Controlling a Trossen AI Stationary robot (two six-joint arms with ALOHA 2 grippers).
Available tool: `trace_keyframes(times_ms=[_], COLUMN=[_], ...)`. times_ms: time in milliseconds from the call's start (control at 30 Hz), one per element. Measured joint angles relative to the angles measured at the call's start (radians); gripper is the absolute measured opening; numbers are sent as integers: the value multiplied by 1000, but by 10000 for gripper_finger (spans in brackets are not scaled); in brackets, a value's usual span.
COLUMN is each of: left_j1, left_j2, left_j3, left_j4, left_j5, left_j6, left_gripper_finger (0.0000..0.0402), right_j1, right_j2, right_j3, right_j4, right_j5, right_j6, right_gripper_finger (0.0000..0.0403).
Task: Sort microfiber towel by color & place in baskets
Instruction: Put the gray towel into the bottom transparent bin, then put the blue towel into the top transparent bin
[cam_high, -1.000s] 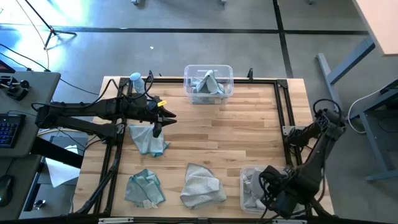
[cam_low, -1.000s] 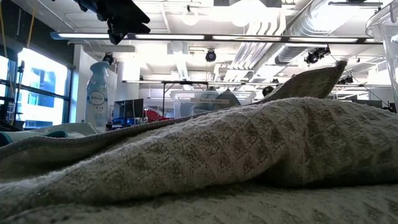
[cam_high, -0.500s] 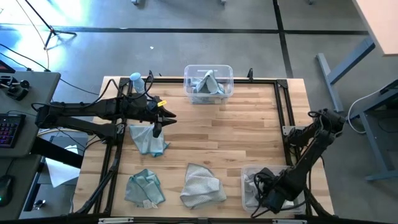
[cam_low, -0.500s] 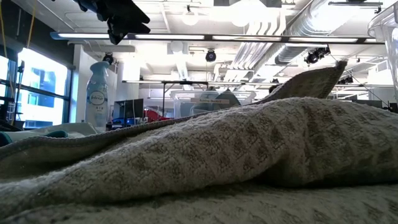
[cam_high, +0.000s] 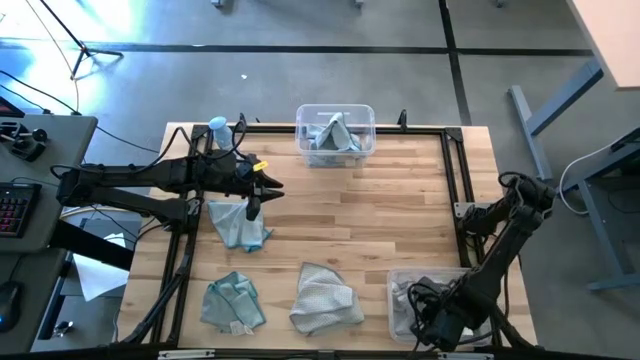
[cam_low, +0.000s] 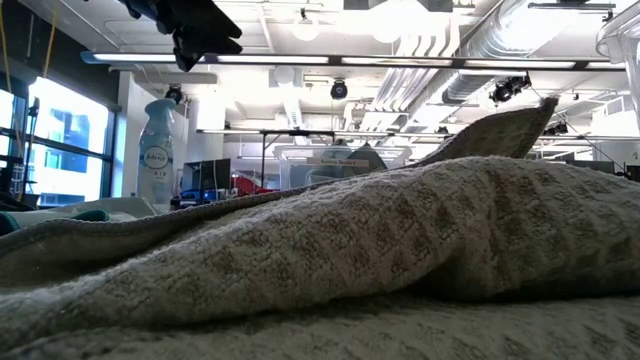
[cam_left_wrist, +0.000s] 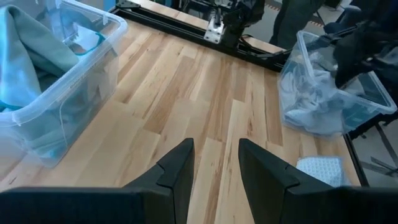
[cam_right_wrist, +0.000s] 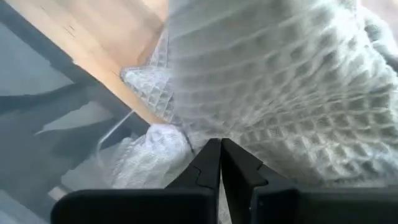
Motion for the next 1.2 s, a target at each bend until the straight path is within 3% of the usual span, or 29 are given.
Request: trace_keyframes(times_ms=[233,400,500,600,700,800,900,1200], left_j1=[0,0,0,0,0,0,0,0], left_j2=[1,1,1,1,1,1,1,3], left_j3=[0,0,0,0,0,0,0,0], left_j4=[53,79,79,79,80,82,98,95], left_j5=[-48,-48,-60,-67,-70,-70,-72,-236], left_j6=[1,0,0,-7,-50,-78,-78,-77], left_gripper_finger=[115,115,115,115,115,115,115,115], right_j1=[0,0,-8,-46,-113,-198,-283,-588], right_j2=[-13,-22,-56,-69,-94,-151,-235,-587], right_j3=[192,353,368,367,310,197,31,-540], right_j4=[-318,-590,-547,-583,-558,-525,-370,592], right_j5=[136,314,507,727,830,834,811,420], right_j6=[34,23,-183,-284,-425,-491,-611,-1189], right_gripper_finger=[10,10,10,6,1,1,0,0])
